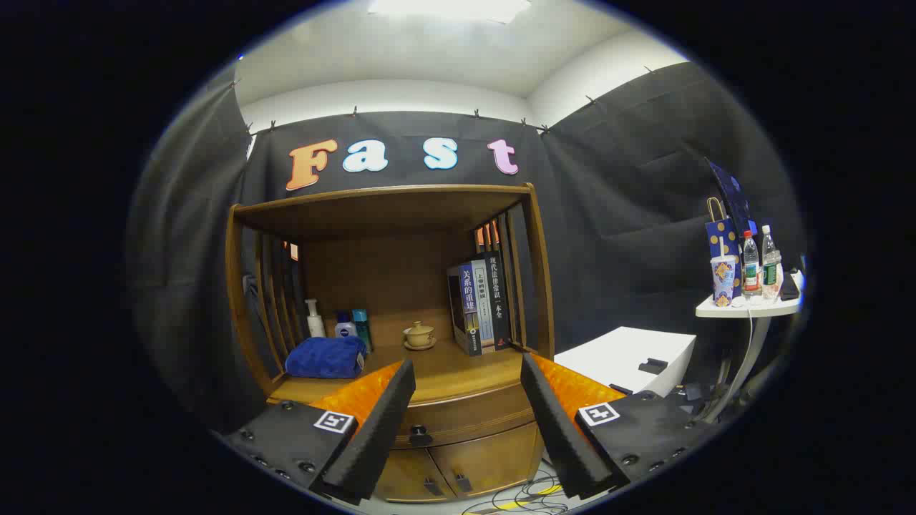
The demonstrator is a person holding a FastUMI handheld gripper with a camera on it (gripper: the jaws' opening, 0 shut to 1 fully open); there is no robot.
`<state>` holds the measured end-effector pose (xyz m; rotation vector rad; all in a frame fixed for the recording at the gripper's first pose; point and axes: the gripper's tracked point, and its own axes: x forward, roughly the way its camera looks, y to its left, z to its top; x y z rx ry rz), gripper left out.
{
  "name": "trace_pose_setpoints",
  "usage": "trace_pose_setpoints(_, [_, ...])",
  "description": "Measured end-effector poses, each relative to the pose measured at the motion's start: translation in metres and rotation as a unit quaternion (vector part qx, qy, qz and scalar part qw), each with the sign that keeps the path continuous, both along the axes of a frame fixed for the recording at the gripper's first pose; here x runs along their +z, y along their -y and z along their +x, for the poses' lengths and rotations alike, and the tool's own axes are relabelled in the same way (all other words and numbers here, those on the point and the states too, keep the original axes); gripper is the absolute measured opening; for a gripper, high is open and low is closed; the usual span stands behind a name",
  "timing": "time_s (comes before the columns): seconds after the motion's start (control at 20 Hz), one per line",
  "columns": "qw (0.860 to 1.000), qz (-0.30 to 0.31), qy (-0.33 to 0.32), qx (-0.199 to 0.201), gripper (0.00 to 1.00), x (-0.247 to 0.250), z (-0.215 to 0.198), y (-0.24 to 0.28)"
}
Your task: Pull open the drawer, take out the items inside it, and place them on the countertop above the cabinet.
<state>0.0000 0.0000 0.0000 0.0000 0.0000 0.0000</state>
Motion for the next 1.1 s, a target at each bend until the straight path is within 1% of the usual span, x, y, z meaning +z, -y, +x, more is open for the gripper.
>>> trace_pose_setpoints(0.75, [1.000, -0.010, -0.012, 0.003, 0.98, -0.009, -0.003, 0.000])
trace_pose_setpoints(1.1, [1.000, -0.009, -0.019, 0.002, 0.98, -0.026, 0.004, -0.001])
